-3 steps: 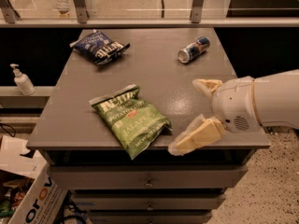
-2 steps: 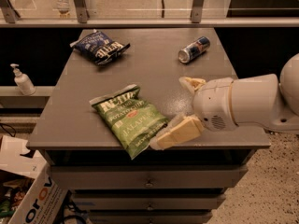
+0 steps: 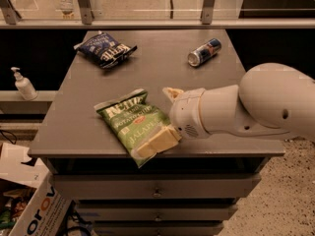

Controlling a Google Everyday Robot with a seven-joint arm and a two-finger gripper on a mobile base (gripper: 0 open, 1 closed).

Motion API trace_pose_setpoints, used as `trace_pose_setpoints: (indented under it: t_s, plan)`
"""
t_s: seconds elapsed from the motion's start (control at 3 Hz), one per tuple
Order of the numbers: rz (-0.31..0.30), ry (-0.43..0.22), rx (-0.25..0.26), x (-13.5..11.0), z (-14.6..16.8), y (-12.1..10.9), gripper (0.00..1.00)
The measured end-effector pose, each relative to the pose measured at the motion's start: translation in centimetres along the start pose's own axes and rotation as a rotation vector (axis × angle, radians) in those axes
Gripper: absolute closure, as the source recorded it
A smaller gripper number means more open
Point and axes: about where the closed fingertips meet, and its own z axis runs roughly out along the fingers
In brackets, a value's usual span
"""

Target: Move green jalapeno chip bag near redbull can

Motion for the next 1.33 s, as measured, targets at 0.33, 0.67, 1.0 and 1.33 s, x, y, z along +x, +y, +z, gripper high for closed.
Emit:
trace_pose_setpoints:
  t_s: [0.33, 0.67, 1.0, 1.33]
  plan:
    - [0.008, 0.022, -0.033, 0.5, 2.5, 0.9, 0.00]
    - [0.018, 0.028, -0.051, 0.9, 3.9, 1.4, 0.18]
    - [0.029, 0.022, -0.052, 1.0, 4.2, 1.4, 0.41]
    - [0.036, 0.012, -0.037, 1.0, 3.8, 0.8, 0.65]
